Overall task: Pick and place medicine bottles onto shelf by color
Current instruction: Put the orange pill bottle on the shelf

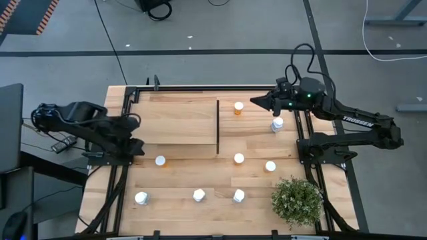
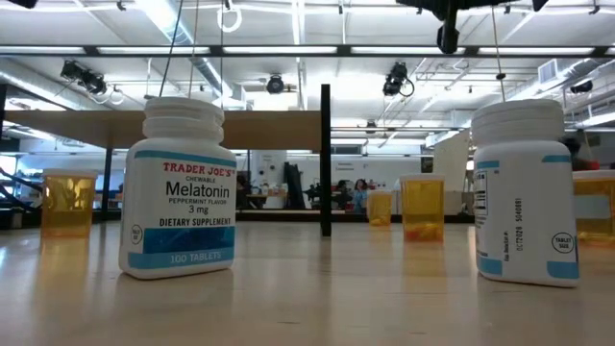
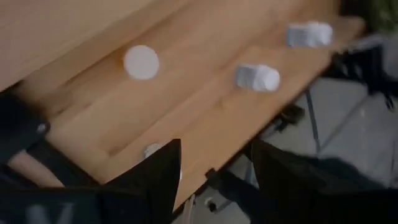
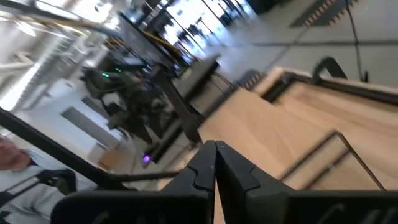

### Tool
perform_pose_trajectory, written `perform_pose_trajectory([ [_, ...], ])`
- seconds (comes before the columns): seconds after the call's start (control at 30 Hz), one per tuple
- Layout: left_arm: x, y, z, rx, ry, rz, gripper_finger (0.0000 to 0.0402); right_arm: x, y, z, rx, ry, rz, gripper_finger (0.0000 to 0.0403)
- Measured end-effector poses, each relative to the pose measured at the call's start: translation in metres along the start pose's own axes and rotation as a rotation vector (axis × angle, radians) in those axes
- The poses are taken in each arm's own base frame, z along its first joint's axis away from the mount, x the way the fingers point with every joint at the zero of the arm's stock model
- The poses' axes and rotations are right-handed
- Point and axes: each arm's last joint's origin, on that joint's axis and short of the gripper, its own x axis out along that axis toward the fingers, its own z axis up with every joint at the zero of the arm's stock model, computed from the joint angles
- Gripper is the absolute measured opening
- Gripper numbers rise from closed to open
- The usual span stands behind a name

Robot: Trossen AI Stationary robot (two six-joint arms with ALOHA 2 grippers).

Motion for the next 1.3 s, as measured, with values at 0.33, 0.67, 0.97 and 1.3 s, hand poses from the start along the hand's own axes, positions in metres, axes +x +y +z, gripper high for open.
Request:
perform_pose_trajectory([
  [0.33,0.035,-0.025,-0.007,0.017,-0.136,0.163,0.0181,-0.002,-0.012,-0.015,0.017,0.168,-0.103,0.0015],
  [0.67,0.084,-0.040,-0.068,-0.083,-0.356,0.349,0.0193,-0.003,-0.013,-0.019,-0.027,0.230,-0.086,0.0015],
  [0.97,0.154,-0.051,-0.085,-0.108,-0.469,0.576,0.0220,-0.003,-0.013,-0.019,-0.063,0.237,-0.074,0.0015],
  [1.3,0.224,-0.055,-0.100,0.016,-0.644,0.567,0.0219,-0.003,-0.013,-0.019,-0.060,0.250,-0.058,0.0015],
])
